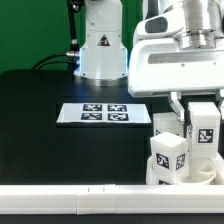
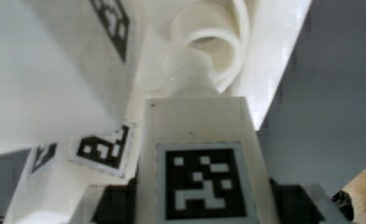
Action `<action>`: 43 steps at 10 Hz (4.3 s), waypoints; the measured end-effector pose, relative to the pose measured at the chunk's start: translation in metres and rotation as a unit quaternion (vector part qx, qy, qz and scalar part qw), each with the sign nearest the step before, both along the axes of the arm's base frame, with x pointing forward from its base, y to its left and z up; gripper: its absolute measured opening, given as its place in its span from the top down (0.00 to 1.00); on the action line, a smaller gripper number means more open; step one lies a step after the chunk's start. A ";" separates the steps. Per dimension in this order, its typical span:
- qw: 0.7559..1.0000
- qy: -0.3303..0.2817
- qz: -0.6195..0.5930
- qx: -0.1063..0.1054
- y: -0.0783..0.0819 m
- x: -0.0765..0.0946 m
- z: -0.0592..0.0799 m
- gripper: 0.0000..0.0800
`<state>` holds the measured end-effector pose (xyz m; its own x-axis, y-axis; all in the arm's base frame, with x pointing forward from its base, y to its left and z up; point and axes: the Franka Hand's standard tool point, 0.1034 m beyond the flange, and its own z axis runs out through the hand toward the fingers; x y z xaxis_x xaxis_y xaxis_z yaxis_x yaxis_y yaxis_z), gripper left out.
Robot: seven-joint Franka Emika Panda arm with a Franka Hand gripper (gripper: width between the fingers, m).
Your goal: Assemble stool
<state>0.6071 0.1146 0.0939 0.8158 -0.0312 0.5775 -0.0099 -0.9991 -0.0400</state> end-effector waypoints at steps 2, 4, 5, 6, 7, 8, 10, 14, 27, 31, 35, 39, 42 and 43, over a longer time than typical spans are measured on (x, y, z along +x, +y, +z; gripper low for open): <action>1.000 0.004 0.002 0.002 0.006 -0.002 -0.002 0.58; 1.000 0.006 0.002 -0.001 0.006 -0.004 -0.008 0.58; 1.000 0.010 0.003 -0.002 0.006 -0.006 -0.013 0.58; 1.000 0.009 0.003 -0.002 0.006 -0.007 -0.014 0.58; 1.000 0.008 0.003 -0.002 0.007 -0.007 -0.014 0.58; 1.000 0.007 0.004 -0.002 0.007 -0.007 -0.014 0.58; 1.000 0.012 0.004 -0.002 0.006 -0.007 -0.014 0.58; 1.000 0.012 0.007 -0.005 0.006 -0.007 -0.015 0.24; 0.957 0.253 -0.112 0.084 0.013 0.000 -0.001 0.19; 0.932 0.252 -0.227 0.130 0.019 0.002 0.000 0.19; 0.912 0.247 -0.286 0.156 0.017 0.002 -0.002 0.19; 0.894 0.227 -0.343 0.179 0.007 -0.004 -0.018 0.19; 0.891 0.225 -0.351 0.179 0.001 -0.003 -0.018 0.51; 0.888 0.225 -0.358 0.182 0.001 -0.003 -0.018 0.57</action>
Offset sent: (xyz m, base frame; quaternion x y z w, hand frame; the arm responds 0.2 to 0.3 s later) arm -0.0023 0.0008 -0.0088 -0.0014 0.0099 -0.0005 1.0000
